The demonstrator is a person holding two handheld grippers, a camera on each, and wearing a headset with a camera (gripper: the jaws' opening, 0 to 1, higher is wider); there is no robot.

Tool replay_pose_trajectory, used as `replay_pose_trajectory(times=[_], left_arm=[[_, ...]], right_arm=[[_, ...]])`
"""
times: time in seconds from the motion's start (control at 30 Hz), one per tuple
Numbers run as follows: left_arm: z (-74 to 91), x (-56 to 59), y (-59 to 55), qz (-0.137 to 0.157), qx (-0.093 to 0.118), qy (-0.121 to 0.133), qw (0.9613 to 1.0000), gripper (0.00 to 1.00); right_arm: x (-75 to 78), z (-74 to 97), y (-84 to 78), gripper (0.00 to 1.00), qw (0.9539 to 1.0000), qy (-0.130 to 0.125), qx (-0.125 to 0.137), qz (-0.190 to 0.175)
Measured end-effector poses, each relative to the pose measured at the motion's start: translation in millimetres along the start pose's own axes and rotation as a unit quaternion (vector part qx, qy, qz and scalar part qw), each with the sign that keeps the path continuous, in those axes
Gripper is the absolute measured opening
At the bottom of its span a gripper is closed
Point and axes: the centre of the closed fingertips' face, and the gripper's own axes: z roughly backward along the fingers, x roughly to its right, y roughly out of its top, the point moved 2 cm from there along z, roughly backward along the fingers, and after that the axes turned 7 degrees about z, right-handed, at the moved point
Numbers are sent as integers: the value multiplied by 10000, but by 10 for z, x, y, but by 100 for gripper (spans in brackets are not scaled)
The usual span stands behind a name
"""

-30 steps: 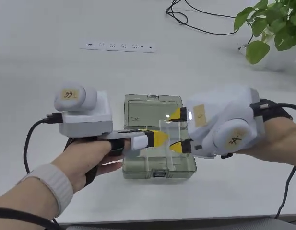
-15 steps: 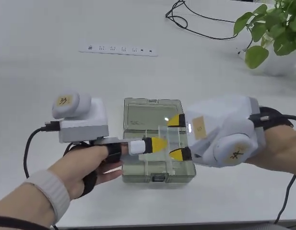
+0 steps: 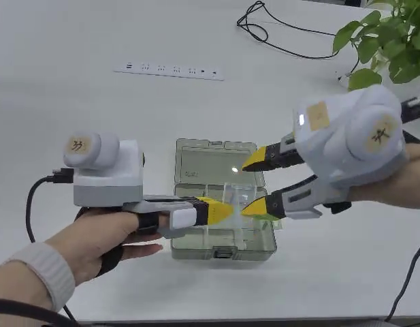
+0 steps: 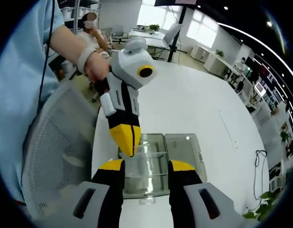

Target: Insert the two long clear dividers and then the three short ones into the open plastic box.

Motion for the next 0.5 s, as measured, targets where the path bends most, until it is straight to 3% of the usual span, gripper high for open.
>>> replay_pose_trajectory(times=[0.03, 0.1, 0.2, 0.3, 0.43, 0.47, 0.5], left_arm=[[7, 11, -1, -130, 0, -13, 9999, 0], [22, 82, -3, -409, 10, -211, 9989, 0], [45, 102, -21, -809, -65, -235, 9964, 0], [55, 147, -10, -1192, -40, -316, 9924, 0], [58, 182, -62, -1651, -238, -386, 9852, 0], [56, 182, -77, -1809, -295, -395, 9823, 0], [55, 185, -81, -1833, -306, -402, 9818, 0]], right_arm=[[22, 19, 7, 35, 10000, 0, 14, -4], [18, 53, 1, 30, 9996, 234, 12, -168], [36, 82, 13, 23, 9982, 477, 93, -356], [-38, 102, 30, 14, 9950, 828, 15, -558], [-102, 96, 90, 11, 9931, 1072, 11, -474], [-145, 93, 110, 10, 9913, 1224, 2, -490], [-179, 92, 116, 8, 9897, 1341, -36, -502]])
